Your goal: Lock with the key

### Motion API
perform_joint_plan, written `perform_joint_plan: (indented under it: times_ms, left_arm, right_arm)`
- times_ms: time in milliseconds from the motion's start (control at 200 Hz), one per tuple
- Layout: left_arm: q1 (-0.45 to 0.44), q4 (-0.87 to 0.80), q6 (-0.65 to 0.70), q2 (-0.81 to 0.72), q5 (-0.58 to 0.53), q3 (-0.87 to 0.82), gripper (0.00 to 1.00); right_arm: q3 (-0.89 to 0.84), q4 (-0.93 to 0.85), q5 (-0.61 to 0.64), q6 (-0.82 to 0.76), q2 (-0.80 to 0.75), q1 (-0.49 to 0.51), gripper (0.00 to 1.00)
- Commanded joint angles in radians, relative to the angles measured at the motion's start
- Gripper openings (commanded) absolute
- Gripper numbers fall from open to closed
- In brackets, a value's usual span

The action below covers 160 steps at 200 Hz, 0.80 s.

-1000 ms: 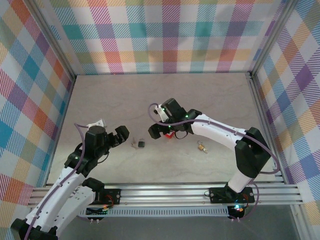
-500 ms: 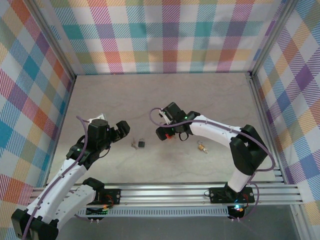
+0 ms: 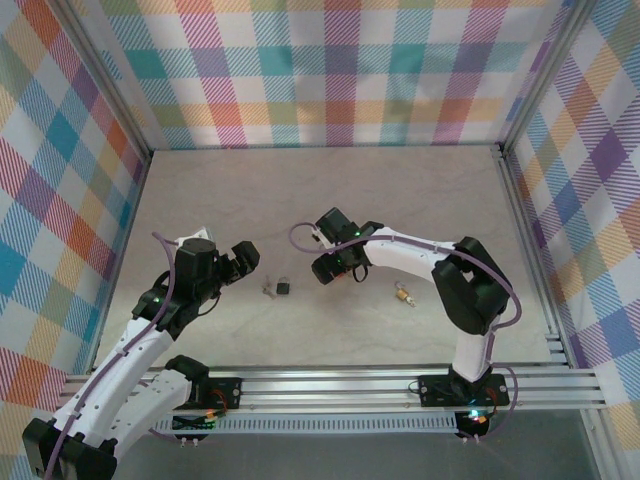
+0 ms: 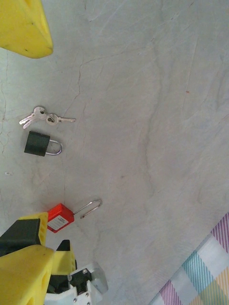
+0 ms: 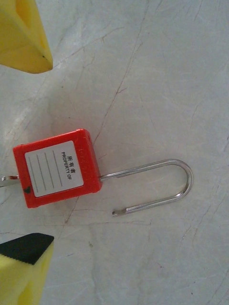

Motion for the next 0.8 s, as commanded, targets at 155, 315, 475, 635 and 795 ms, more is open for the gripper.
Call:
perform_joint_plan:
  times_ms: [155,315,475,635,795]
  left_arm:
    - [0.008,0.002,-0.011,-0.008,0.003,-0.002,1.0]
    - [0.007,0.005,-0.011,-0.004,0.01,-0.001,1.0]
    - [0.008,0.003,-0.011,-0.002,0.014,-0.002,1.0]
    - [0.007,0.0,-0.011,-0.003,0.016,-0.001,1.0]
    - [0.008,-0.008,-0.009,-0.003,0.015,0.003,1.0]
  right_arm:
    - [0.046,-0.048,0.011,-0.023,0.047,-0.017,0.81]
    - [0.052,-0.053,0.002,-0.019,0.059,-0.024,0.79]
    - [0.065,-0.064,-0.004,-0.02,0.083,-0.029,0.74]
    - [0.07,-0.069,-0.015,-0.02,0.094,-0.035,0.69]
    - [0.074,-0.072,-0.023,-0.019,0.106,-0.041,0.65]
